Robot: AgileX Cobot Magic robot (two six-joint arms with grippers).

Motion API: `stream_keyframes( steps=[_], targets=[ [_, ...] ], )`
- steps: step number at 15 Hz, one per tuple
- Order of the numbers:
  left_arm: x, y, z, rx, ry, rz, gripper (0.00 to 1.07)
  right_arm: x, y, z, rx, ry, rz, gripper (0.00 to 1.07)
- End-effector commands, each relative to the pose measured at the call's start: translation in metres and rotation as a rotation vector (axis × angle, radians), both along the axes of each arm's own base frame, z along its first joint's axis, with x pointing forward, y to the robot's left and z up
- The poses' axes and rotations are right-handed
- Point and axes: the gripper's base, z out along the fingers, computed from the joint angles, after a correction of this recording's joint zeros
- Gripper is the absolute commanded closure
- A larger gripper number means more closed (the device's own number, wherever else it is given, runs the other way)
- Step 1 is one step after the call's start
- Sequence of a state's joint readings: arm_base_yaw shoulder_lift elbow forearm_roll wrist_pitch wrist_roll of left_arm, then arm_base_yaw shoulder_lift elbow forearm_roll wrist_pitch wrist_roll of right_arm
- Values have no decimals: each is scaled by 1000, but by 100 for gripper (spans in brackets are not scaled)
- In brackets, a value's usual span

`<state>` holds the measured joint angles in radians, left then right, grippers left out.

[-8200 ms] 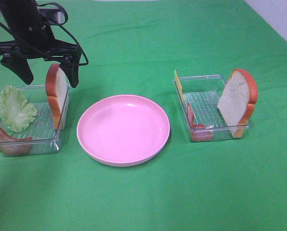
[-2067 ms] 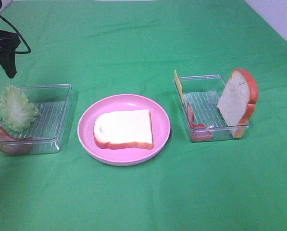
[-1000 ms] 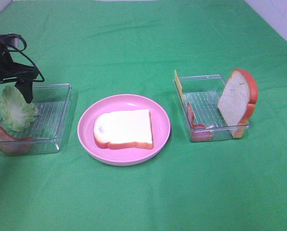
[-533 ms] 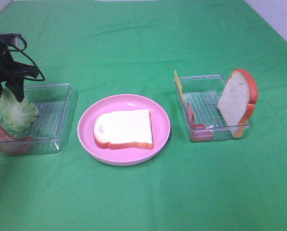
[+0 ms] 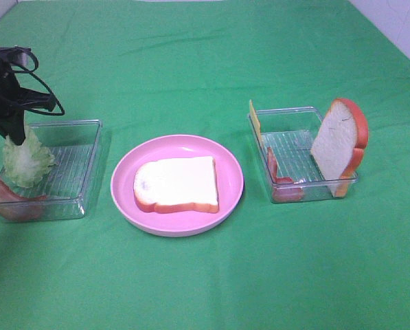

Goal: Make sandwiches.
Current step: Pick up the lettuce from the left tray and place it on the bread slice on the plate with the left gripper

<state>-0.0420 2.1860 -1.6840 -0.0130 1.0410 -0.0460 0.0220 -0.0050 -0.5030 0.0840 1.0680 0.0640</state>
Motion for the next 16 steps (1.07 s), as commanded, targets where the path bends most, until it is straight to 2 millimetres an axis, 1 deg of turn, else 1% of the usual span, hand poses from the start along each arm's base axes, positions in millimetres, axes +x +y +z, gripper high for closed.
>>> stream_keyframes(
  steps=[1, 4, 5, 6, 7, 8, 9, 10, 12, 14, 15, 16],
  targets=[
    [-3, -3, 27, -31, -62, 9, 107, -1, 0, 1, -13, -29, 6, 11],
    [-12, -10, 72, -93, -162, 20, 107, -1, 0, 1, -13, -29, 6, 11],
    [-14, -12, 78, -101, -175, 17, 107, -1, 0, 1, -13, -29, 6, 11],
    [-19, -19, 94, -119, -210, -1, 107, -1, 0, 1, -13, -29, 6, 11],
    [-24, -29, 108, -145, -242, -25, 107, -1, 0, 1, -13, -29, 6, 11],
    [-29, -39, 118, -178, -261, -44, 107, -1, 0, 1, -13, -29, 6, 11],
    [-37, -64, 129, -270, -272, -94, 107, -1, 0, 1, -13, -29, 6, 11],
    [-38, -72, 130, -301, -267, -113, 107, -1, 0, 1, -13, -29, 6, 11],
    [-46, -103, 133, -412, -256, -203, 107, -1, 0, 1, -13, -29, 6, 11],
    [-54, -130, 135, -487, -252, -281, 107, -1, 0, 1, -13, -29, 6, 11],
    [-55, -136, 135, -501, -252, -297, 107, -1, 0, 1, -13, -29, 6, 11],
    [-57, -148, 131, -530, -239, -325, 107, -1, 0, 1, -13, -29, 6, 11]
  ],
)
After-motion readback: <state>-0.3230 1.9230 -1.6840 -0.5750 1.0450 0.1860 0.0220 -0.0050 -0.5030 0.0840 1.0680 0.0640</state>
